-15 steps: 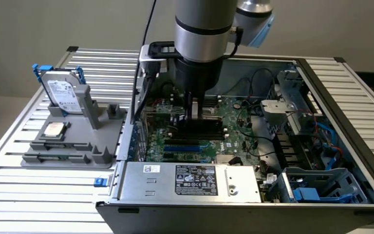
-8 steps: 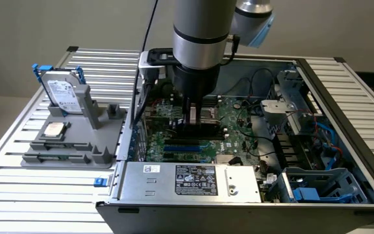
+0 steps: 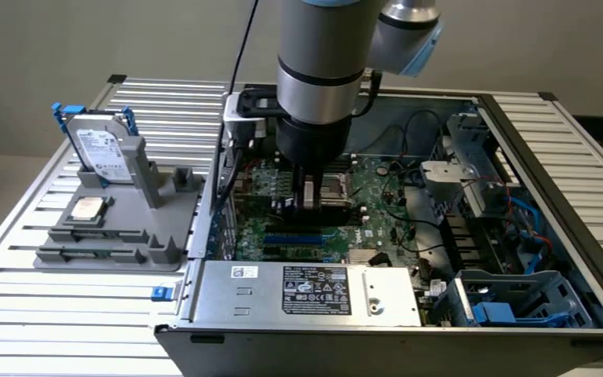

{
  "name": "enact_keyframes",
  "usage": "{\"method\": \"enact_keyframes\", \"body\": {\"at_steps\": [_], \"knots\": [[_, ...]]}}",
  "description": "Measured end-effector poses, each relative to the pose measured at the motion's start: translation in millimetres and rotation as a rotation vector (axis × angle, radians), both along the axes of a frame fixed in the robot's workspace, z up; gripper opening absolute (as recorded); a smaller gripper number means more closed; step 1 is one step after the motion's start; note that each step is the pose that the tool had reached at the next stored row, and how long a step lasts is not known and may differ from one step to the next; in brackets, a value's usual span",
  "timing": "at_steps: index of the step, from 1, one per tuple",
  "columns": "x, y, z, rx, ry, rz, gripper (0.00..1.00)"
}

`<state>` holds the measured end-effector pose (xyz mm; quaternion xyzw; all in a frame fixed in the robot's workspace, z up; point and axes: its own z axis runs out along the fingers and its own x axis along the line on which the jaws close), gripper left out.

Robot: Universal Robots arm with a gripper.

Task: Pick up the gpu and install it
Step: 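Insert the gpu into the slot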

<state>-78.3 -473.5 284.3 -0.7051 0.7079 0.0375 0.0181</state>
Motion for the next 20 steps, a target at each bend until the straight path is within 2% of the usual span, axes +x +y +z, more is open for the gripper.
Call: {"method": "enact_keyframes", "body": {"at_steps": [7, 14, 20], "knots": [[-0.3, -0.7, -8.9, 0.0001, 0.012, 0.0, 0.26], [-0.3, -0.8, -12.1, 0.0, 0.0135, 0.0, 0.26], [-0.3, -0.9, -13.6, -0.0001, 0.0185, 0.0, 0.26]]}}
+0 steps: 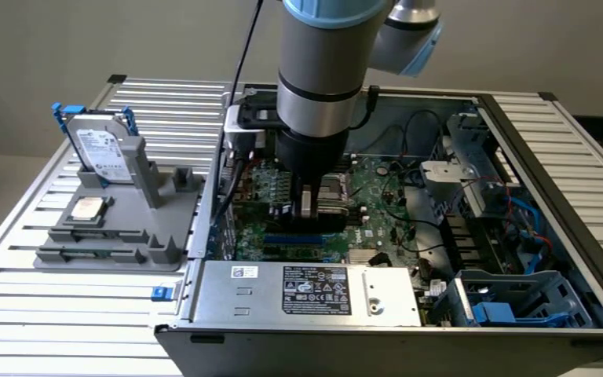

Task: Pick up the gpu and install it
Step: 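Insert the gpu into the slot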

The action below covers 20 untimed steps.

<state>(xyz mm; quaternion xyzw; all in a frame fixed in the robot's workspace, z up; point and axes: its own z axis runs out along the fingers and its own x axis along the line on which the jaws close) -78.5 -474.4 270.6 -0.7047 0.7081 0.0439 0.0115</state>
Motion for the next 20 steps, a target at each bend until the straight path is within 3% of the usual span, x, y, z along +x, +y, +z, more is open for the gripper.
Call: {"method": "enact_keyframes", "body": {"at_steps": [20], "knots": [[0.0, 0.0, -7.2, 0.0001, 0.0057, 0.0, 0.26]]}}
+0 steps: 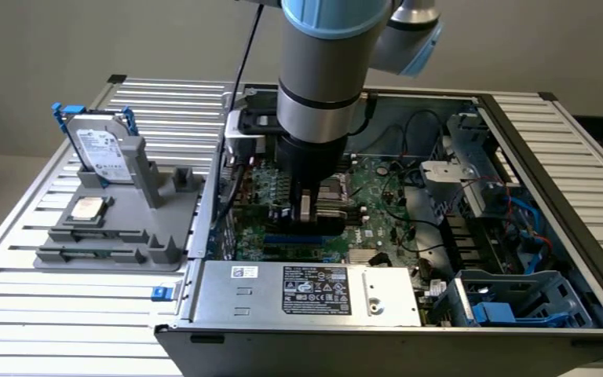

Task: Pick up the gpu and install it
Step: 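Insert the gpu into the slot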

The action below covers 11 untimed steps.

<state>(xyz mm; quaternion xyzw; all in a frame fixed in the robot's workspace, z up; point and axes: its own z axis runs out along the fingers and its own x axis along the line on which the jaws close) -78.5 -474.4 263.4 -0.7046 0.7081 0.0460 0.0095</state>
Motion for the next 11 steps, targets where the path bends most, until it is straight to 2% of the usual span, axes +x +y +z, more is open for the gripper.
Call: {"method": "enact_keyframes", "body": {"at_steps": [11], "knots": [[0.0, 0.0, -5.3, -0.0001, 0.0026, 0.0, 0.26]]}}
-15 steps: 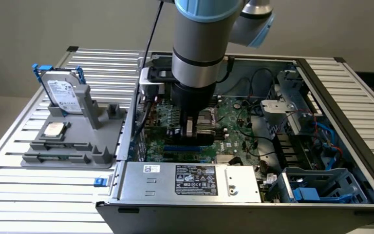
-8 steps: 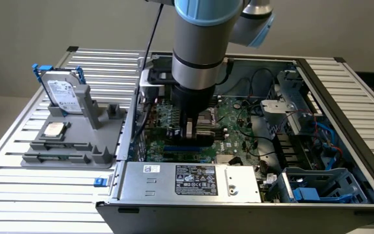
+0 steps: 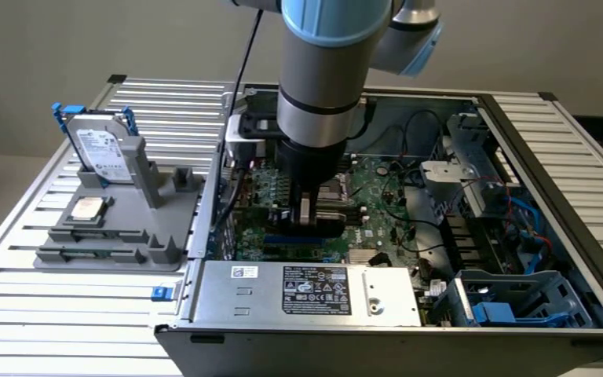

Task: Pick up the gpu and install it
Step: 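Insert the gpu into the slot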

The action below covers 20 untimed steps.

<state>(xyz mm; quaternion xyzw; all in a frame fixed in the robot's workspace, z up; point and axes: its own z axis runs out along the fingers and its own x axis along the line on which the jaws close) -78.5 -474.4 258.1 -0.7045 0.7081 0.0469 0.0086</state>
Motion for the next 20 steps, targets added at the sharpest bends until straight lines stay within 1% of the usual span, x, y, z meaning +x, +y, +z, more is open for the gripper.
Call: {"method": "enact_keyframes", "body": {"at_steps": [4, 20], "knots": [[0.0, 0.0, -1.0, 0.0, 0.0009, 0.0, 0.26], [0.0, 0.0, -2.2, 0.0, 0.0008, 0.002, 0.26]]}}
